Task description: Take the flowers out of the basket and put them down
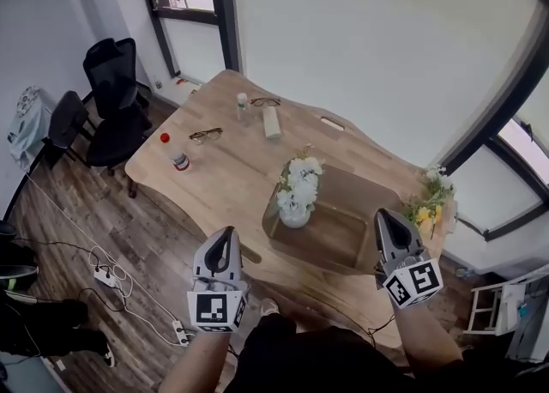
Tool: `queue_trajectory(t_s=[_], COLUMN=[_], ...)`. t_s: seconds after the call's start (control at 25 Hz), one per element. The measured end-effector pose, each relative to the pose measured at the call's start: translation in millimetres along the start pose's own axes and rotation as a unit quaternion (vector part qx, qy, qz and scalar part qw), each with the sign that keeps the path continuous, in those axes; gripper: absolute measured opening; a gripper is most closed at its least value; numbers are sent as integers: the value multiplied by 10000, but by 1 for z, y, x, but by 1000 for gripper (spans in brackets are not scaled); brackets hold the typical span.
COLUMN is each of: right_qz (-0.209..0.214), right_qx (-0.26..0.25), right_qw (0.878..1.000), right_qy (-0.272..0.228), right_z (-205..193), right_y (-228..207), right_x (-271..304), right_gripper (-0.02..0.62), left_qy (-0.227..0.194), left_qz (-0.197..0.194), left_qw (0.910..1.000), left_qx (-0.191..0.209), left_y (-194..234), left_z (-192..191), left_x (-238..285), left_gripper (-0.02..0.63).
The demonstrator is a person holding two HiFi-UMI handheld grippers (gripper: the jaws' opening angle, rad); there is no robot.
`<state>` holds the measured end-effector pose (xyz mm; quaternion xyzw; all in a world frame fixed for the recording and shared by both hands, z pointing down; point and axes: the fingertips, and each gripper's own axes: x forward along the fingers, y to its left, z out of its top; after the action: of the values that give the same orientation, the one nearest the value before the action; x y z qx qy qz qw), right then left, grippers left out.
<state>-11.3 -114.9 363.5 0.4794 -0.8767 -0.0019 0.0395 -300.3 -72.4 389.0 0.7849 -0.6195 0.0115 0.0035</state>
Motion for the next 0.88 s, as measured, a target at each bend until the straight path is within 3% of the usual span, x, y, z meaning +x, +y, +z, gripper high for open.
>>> queue_trajectory(t_s=[0.4, 0.68, 0.88], right_qz=[-272, 193, 457], right_qx=[-139, -342, -272], right_qw=[9995, 9991, 9984], right_qy=[81, 160, 195], right_z=[11, 14, 2], right_y=[13, 23, 24], right_x=[55, 82, 97], right_gripper=[23, 23, 23], left_qy=[-66, -97, 135], left_qz=[-422, -546, -559], left_qw=[9990, 9982, 9978], left_qx=[-108, -206, -338], left_y=[43, 37, 31], left_z=[1, -6, -23], left_x=[49, 77, 93], left_gripper=[0, 0, 0])
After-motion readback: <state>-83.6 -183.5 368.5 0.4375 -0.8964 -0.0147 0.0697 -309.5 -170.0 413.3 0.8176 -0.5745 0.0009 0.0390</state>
